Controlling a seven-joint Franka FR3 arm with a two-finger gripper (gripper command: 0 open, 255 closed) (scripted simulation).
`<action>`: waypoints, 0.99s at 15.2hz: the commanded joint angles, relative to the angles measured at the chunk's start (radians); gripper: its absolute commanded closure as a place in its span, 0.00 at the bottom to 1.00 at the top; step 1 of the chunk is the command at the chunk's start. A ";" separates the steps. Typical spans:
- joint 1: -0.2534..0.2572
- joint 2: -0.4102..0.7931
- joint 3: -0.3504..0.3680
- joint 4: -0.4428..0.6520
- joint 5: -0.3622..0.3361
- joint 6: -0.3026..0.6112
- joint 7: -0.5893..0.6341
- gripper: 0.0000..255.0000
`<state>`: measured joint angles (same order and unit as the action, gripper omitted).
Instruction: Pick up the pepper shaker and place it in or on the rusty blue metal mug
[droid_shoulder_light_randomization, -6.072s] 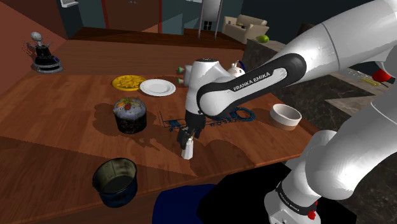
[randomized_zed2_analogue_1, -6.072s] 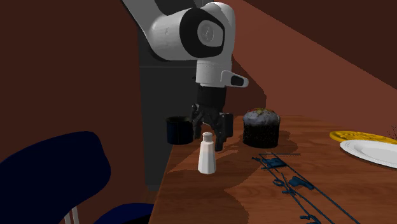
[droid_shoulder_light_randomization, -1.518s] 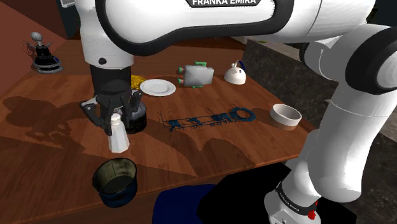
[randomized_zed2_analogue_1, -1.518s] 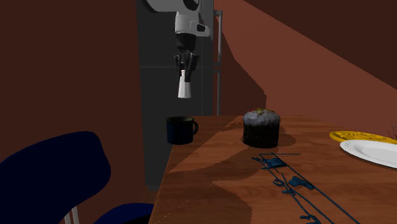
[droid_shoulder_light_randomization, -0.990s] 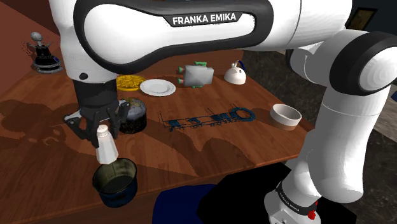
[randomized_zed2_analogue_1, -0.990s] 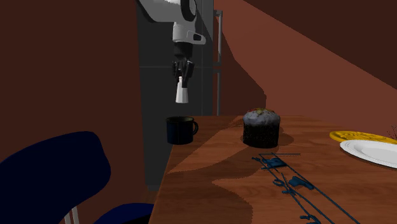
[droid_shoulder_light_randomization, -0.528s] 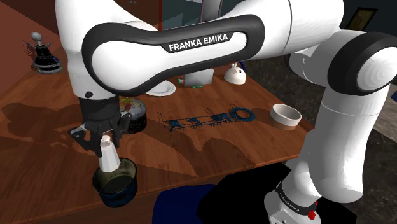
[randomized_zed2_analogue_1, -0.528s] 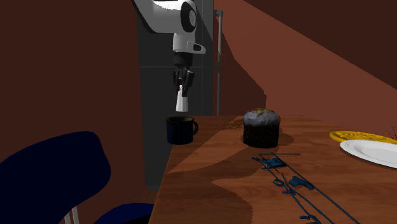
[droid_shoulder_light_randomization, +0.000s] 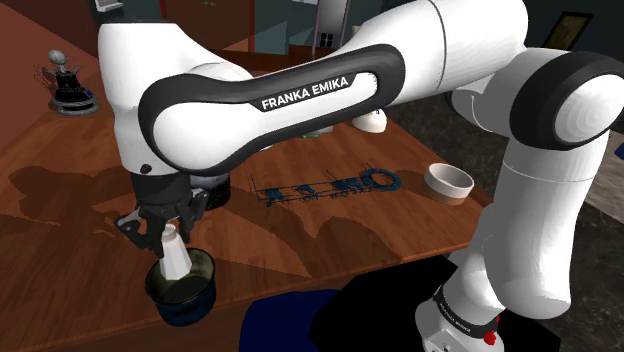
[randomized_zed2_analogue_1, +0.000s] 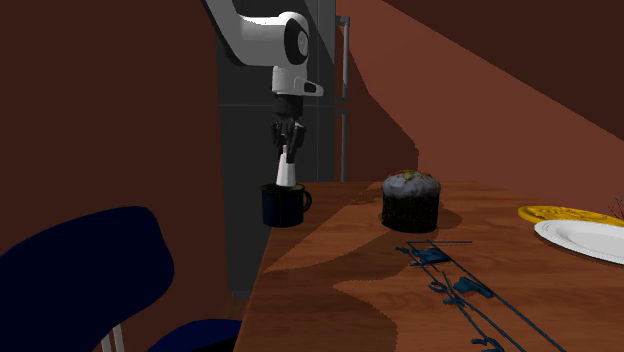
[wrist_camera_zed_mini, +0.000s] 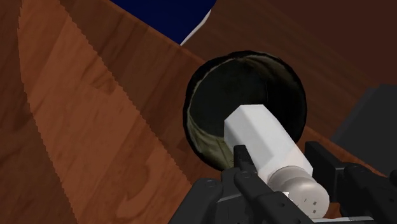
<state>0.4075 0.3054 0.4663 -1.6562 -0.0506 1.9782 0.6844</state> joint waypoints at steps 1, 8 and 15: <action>0.000 0.001 0.000 -0.002 0.000 0.002 0.000 1.00; 0.001 0.002 0.000 -0.002 -0.001 0.002 0.001 0.00; -0.006 -0.024 0.003 0.092 0.013 -0.115 -0.009 0.00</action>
<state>0.4012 0.2793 0.4694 -1.5824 -0.0375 1.8801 0.6762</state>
